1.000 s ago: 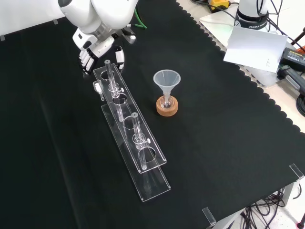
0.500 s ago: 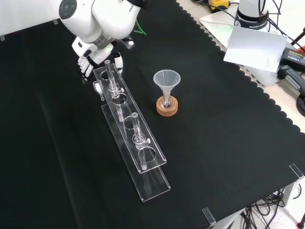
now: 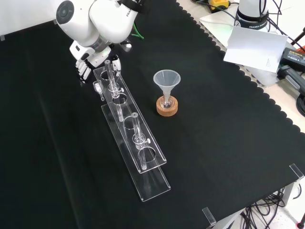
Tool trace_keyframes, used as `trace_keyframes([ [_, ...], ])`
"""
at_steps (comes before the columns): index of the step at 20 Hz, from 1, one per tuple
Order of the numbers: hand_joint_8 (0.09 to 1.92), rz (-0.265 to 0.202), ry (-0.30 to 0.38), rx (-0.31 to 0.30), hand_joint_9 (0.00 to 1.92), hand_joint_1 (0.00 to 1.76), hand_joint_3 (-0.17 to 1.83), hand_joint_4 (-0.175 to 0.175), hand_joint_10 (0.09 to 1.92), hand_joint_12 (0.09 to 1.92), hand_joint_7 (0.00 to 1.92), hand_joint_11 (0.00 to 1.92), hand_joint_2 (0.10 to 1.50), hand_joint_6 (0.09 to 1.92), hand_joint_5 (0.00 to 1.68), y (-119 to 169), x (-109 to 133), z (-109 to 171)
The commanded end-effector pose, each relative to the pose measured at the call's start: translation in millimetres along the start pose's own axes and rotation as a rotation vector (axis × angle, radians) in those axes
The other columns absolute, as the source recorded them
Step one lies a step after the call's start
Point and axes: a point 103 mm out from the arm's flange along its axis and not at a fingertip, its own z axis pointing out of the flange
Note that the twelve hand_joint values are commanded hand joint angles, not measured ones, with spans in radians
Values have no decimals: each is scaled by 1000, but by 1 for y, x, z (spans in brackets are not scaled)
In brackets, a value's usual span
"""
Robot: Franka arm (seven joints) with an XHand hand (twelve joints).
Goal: Pick up the weighing funnel.
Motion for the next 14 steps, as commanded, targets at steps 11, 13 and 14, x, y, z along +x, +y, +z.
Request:
trace_keyframes([
  [11, 677, -4, 30, 25, 504, 916, 536, -1, 634, 1340, 244, 427, 567, 163, 674, 19, -5, 16],
  [13, 676, -1, 36, 27, 510, 916, 538, 0, 631, 1338, 248, 429, 567, 171, 682, 21, -8, 19],
  [14, 676, 0, 37, 27, 512, 916, 538, 0, 629, 1337, 250, 430, 567, 177, 688, 22, -9, 21],
])
